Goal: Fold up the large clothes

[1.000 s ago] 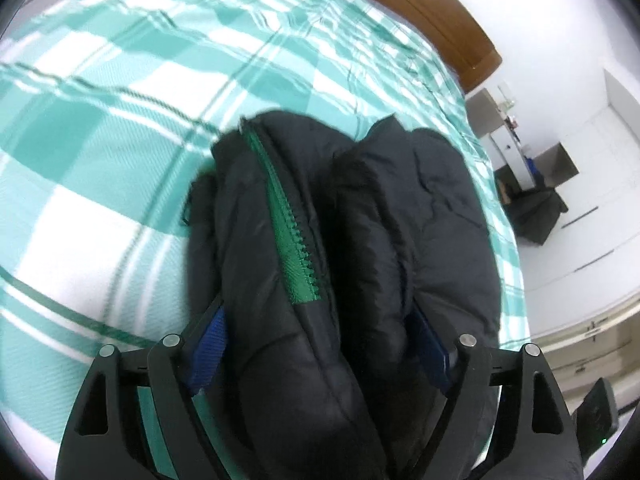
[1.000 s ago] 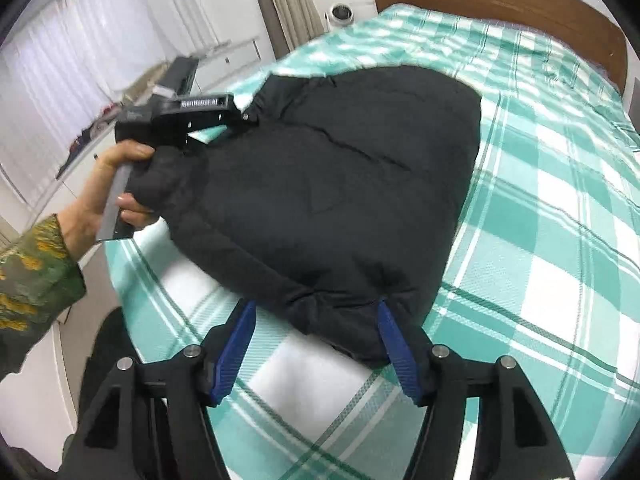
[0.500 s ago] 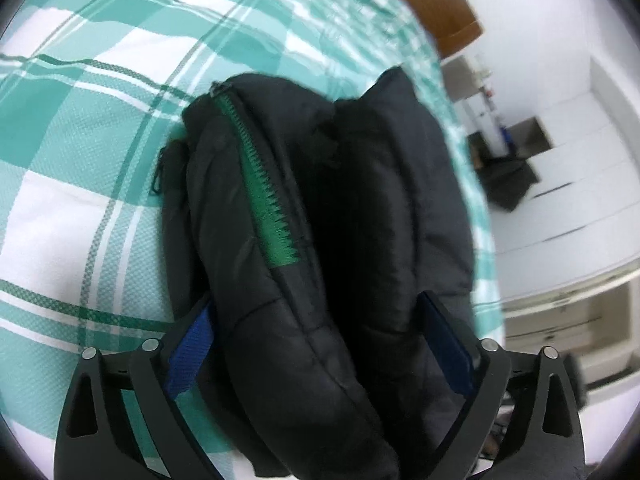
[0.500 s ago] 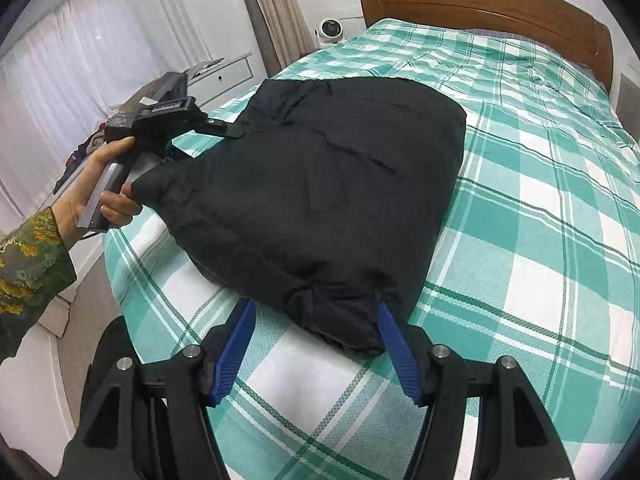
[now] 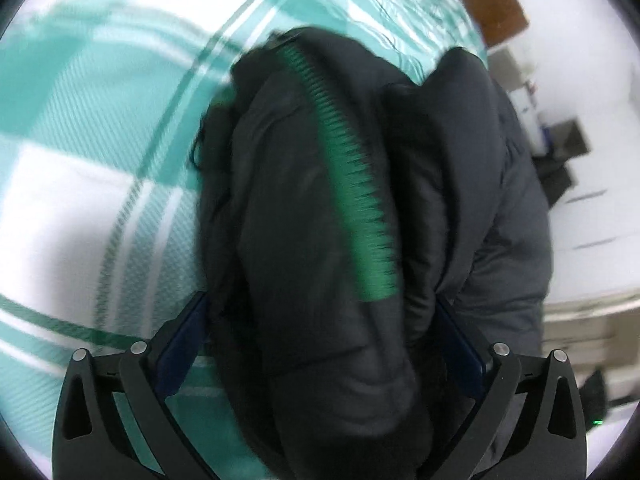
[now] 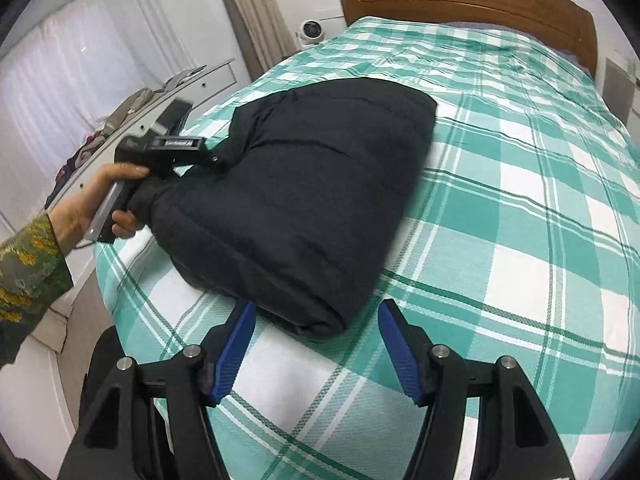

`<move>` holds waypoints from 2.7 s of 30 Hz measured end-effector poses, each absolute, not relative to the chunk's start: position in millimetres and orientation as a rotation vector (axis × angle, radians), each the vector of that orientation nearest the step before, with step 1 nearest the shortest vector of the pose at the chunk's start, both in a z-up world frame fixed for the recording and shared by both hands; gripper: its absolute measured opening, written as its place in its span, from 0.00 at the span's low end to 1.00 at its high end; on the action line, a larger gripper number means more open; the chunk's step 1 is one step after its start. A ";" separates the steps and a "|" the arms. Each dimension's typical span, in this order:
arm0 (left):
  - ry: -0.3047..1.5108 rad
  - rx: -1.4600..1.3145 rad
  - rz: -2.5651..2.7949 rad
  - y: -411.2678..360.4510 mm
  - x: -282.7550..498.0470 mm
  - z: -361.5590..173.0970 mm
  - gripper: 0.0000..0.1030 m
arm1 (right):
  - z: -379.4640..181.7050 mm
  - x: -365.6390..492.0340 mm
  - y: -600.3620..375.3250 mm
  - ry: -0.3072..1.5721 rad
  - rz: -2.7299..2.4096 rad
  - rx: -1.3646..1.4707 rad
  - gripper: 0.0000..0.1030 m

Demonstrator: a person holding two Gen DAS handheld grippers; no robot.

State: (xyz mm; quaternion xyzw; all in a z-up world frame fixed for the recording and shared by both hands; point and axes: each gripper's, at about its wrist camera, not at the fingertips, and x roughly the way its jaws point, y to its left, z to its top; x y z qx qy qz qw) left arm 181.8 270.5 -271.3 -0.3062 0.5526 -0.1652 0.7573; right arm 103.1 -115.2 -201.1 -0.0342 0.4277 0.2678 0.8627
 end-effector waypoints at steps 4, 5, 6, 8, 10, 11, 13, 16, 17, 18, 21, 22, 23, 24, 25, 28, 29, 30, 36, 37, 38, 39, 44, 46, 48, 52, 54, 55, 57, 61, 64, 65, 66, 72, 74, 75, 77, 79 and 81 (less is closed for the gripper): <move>1.205 -0.674 -0.418 275.5 187.5 -276.5 1.00 | -204.4 107.8 -130.9 0.914 0.520 -0.064 0.63; 1.207 -0.669 -0.425 274.3 190.1 -275.9 1.00 | -205.7 109.7 -135.6 0.919 0.515 -0.054 0.63; 1.210 -0.679 -0.439 273.0 193.1 -277.6 1.00 | -206.6 111.4 -139.0 0.923 0.512 -0.042 0.63; 1.201 -0.745 -0.480 269.8 199.9 -286.4 1.00 | -208.2 116.5 -148.4 0.925 0.515 0.010 0.63; 1.173 -0.800 -0.504 260.7 210.5 -292.8 1.00 | -209.9 123.4 -158.0 0.917 0.544 0.092 0.63; 1.159 -0.814 -0.509 255.4 214.0 -295.0 1.00 | -211.4 127.8 -162.5 0.911 0.566 0.138 0.63; 1.144 -0.812 -0.525 241.9 220.8 -296.9 1.00 | -214.9 142.1 -170.0 0.893 0.616 0.229 0.63; 1.150 -0.796 -0.548 231.2 229.0 -299.5 1.00 | -225.2 180.8 -179.7 0.900 0.713 0.398 0.63; 1.151 -0.797 -0.553 233.6 230.6 -301.6 1.00 | -231.0 193.9 -180.9 0.922 0.749 0.453 0.63; 1.149 -0.801 -0.569 235.7 231.0 -303.9 1.00 | -239.7 210.9 -182.1 0.951 0.775 0.522 0.63; 1.139 -0.799 -0.598 243.2 228.5 -310.1 1.00 | -264.3 248.8 -174.2 1.014 0.861 0.651 0.65; 1.138 -0.801 -0.604 244.2 231.7 -312.6 1.00 | -267.3 254.6 -171.5 1.021 0.870 0.662 0.68; 1.139 -0.804 -0.609 246.6 232.9 -314.3 1.00 | -271.2 261.8 -168.0 1.021 0.878 0.675 0.70; 1.141 -0.808 -0.611 247.5 234.7 -315.8 1.00 | -275.9 271.1 -164.6 1.018 0.885 0.700 0.72; 1.142 -0.813 -0.614 249.7 234.9 -317.6 1.00 | -279.0 276.4 -162.7 1.022 0.879 0.709 0.72; 1.132 -0.827 -0.619 255.3 235.0 -321.8 1.00 | -294.6 298.6 -144.8 1.101 0.863 0.671 0.80; 1.125 -0.830 -0.614 245.9 236.5 -319.7 1.00 | -299.6 306.3 -136.1 1.124 0.868 0.650 0.83; 1.113 -0.832 -0.608 245.7 237.0 -321.3 1.00 | -302.4 310.9 -129.9 1.135 0.867 0.640 0.88; 1.089 -0.810 -0.518 234.6 232.2 -317.0 0.97 | -269.5 311.7 -82.8 1.076 0.860 0.395 0.80; 1.075 -0.807 -0.510 233.0 226.5 -313.0 0.94 | -262.8 306.7 -81.7 1.046 0.873 0.374 0.73; 1.060 -0.808 -0.510 233.9 217.3 -309.2 0.93 | -252.3 298.0 -81.5 0.997 0.893 0.343 0.70; 1.037 -0.809 -0.510 232.8 211.1 -303.8 0.92 | -243.8 290.5 -81.4 0.958 0.906 0.319 0.66; 0.940 -0.811 -0.539 224.2 198.8 -273.7 0.91 | -202.2 264.0 -79.3 0.800 0.968 0.255 0.65; 0.883 -0.801 -0.551 222.0 207.2 -251.0 0.91 | -181.7 264.2 -82.8 0.737 0.978 0.247 0.65; 0.840 -0.778 -0.557 218.9 220.0 -230.0 0.91 | -160.3 277.2 -87.8 0.682 0.987 0.252 0.65; 0.800 -0.709 -0.548 203.4 270.2 -199.3 0.91 | -143.4 315.4 -112.5 0.646 0.974 0.274 0.64; 0.811 -0.682 -0.529 192.5 300.9 -200.4 0.91 | -146.1 341.3 -128.0 0.658 0.932 0.286 0.64; 0.821 -0.668 -0.522 188.4 311.6 -203.2 0.91 | -151.8 348.3 -132.6 0.668 0.918 0.288 0.64; 0.855 -0.612 -0.488 177.3 341.7 -219.2 0.91 | -169.2 373.7 -140.1 0.719 0.876 0.302 0.65; 1.011 -0.607 -0.418 170.2 382.5 -284.5 0.94 | -239.5 424.0 -151.1 0.959 0.667 0.316 0.75; 0.965 -0.717 -0.457 186.8 373.3 -295.3 0.94 | -262.6 431.0 -181.6 0.959 0.629 0.492 0.92; 0.956 -0.701 -0.457 189.7 368.2 -291.9 0.94 | -262.8 426.7 -192.3 0.937 0.618 0.524 0.93; 0.939 -0.652 -0.452 193.1 356.7 -283.4 0.94 | -259.4 421.0 -199.1 0.919 0.609 0.519 0.94; 0.752 -0.269 -0.161 185.7 260.8 -217.9 0.99 | -201.4 345.0 -205.4 0.714 0.479 0.168 0.94; 0.676 -0.168 -0.038 174.4 235.3 -203.2 0.99 | -181.6 316.3 -198.3 0.654 0.451 0.069 0.94; 0.639 -0.118 0.026 163.2 209.9 -194.4 0.99 | -171.7 290.8 -192.2 0.614 0.434 0.013 0.94; 0.561 -0.047 0.122 158.8 178.0 -183.0 0.99 | -156.5 249.7 -184.6 0.558 0.411 -0.031 0.94; 0.477 0.005 0.176 148.8 144.7 -182.7 0.99 | -144.9 207.5 -190.3 0.514 0.401 -0.031 0.94; 0.411 0.035 0.230 134.0 118.9 -171.9 1.00 | -136.5 175.7 -199.7 0.516 0.374 -0.002 0.94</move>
